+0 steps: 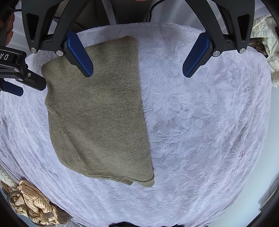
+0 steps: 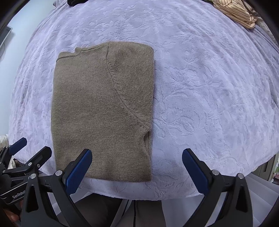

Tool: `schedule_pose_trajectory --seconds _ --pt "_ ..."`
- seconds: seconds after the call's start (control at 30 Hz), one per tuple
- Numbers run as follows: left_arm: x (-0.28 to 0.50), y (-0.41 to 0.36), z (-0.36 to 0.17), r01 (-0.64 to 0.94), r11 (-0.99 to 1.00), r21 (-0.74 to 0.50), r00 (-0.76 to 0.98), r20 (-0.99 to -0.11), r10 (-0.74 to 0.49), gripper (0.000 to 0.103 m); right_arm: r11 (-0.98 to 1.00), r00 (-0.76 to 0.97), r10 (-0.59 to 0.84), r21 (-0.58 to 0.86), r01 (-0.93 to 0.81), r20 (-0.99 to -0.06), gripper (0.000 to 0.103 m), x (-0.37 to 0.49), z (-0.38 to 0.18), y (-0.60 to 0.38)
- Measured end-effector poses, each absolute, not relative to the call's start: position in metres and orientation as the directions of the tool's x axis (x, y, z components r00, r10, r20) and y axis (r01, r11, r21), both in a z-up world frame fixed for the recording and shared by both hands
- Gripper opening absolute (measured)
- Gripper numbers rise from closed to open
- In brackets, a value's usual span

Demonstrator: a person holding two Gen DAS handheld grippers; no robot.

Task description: Fold small clothes

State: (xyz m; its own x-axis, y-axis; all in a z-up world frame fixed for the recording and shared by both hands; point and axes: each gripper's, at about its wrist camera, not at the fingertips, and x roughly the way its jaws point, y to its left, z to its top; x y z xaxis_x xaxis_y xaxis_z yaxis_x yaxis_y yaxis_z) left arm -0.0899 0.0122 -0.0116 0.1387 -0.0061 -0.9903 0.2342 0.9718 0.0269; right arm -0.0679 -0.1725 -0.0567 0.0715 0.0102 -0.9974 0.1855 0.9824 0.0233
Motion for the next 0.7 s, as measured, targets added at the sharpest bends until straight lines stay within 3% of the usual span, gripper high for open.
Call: schedule_pose_trajectory --seconds 0.7 --pt "-0.0941 0.0115 -0.0115 0.231 0.972 0.029 0.138 -0.99 -0.003 0.103 0.982 0.07 0.012 0.025 0.188 -0.998 0.103 -0.0696 -0.059 -0.1687"
